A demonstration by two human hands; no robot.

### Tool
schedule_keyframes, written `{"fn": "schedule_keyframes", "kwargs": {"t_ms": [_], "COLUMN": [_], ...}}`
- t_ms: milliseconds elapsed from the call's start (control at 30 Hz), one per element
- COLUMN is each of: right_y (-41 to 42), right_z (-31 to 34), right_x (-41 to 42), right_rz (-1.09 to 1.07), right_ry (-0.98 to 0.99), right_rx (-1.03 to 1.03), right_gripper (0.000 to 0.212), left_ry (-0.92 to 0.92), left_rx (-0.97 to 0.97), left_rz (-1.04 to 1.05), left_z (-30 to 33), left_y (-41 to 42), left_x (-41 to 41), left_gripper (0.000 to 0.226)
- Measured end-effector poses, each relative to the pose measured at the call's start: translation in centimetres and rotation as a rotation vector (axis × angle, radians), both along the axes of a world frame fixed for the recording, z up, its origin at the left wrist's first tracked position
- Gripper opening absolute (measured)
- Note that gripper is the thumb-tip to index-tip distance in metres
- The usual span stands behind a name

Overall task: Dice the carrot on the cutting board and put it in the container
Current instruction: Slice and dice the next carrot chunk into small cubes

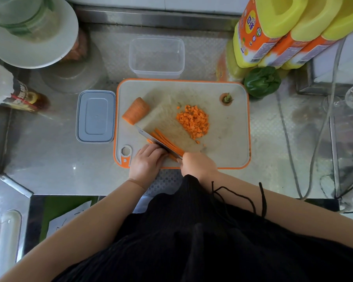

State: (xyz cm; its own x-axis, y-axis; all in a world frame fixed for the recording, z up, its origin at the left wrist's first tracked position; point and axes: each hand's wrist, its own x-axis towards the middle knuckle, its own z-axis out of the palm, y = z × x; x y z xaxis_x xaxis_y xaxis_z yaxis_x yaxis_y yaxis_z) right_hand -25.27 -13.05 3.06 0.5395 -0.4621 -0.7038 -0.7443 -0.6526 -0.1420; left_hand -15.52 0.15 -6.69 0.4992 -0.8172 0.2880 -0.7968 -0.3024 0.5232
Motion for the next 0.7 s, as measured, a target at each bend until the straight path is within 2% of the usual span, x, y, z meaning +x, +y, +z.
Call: {"fn": "schedule_keyframes", "kwargs": {"t_ms": [133,300,533,700], "right_y": [0.2,-1.2,-1.3,-0.5], "right_z": [-0.2,0.4,0.0,-0.5], "right_x": [-0.8,0.4,-1.4,-1.4], "right_rz": [0.032,-0.014,0.036,0.026], "right_ry": [-0.080,-0.022,-0.060,-0.130], "right_rx": [0.019,0.103,0.120,-0.010], "right_gripper": [0.021,0.028,0.029,0.024], "left_ry": [-0.001,-0.013,-0.012,-0.026], "left_rx": [0.021,-0.011,0.003,0.004], "left_rz": [-0.003,0.003,-0.010,-0.008], "left_z": [-0.1,0.0,0.5,0.6], "left_y": [0.1,-0.1,0.0,-0.1], "left_x": [0.1,0.0,0.0,0.1], "left_gripper": [0.018,0.022,0.022,0.024]}}
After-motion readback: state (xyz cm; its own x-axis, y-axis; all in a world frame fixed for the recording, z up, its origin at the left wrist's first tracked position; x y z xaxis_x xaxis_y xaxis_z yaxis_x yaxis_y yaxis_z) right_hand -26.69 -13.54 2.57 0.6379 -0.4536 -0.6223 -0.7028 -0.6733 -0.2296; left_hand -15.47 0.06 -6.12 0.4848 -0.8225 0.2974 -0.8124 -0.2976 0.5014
